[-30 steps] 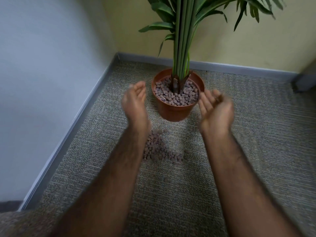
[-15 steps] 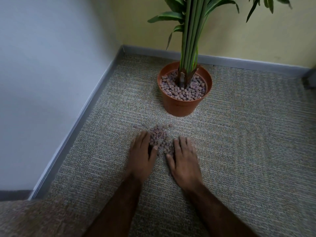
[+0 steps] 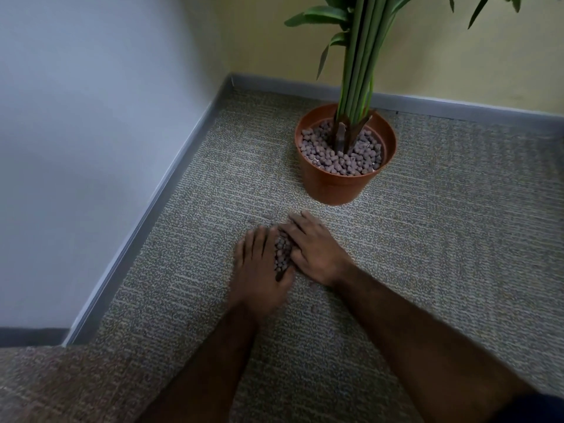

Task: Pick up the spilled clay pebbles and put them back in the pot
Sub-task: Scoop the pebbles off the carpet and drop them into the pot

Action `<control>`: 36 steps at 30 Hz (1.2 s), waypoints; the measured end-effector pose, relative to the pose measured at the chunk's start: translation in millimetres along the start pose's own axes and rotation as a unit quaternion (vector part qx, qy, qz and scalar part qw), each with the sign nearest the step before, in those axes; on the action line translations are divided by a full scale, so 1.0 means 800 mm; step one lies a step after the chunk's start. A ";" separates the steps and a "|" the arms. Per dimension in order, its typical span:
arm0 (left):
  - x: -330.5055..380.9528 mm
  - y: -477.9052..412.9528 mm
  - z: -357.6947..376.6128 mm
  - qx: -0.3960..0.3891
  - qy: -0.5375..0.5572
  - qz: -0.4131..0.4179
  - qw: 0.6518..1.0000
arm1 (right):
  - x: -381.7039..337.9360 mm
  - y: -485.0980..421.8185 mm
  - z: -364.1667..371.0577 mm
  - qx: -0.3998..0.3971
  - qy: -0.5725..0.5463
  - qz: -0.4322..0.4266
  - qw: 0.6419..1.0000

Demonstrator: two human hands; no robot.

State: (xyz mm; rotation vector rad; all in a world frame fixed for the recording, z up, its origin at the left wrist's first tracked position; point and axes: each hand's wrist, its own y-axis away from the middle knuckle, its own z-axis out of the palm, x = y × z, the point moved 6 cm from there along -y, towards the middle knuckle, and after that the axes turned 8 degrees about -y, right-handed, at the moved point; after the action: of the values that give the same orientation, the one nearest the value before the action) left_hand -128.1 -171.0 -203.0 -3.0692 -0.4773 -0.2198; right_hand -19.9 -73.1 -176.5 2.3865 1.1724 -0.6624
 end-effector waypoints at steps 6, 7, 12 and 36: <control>-0.002 -0.021 0.007 -0.005 -0.013 0.083 0.996 | -0.004 0.036 0.008 -0.016 0.081 -0.078 0.994; -0.001 -0.021 0.006 0.000 -0.008 0.087 0.996 | -0.004 0.039 0.009 -0.011 0.100 -0.088 0.991; 0.005 -0.021 -0.012 0.057 0.021 0.089 0.994 | -0.007 0.030 0.009 0.045 0.155 -0.085 0.983; 0.022 -0.045 -0.040 0.057 -0.055 0.016 0.997 | -0.025 0.041 0.015 0.171 0.182 -0.010 0.968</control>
State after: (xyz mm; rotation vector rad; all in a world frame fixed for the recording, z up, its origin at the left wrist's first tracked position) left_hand -127.0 -133.0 -168.7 -2.9848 -0.4271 -0.0225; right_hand -6.7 -110.8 -169.9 2.8846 1.3139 -0.4746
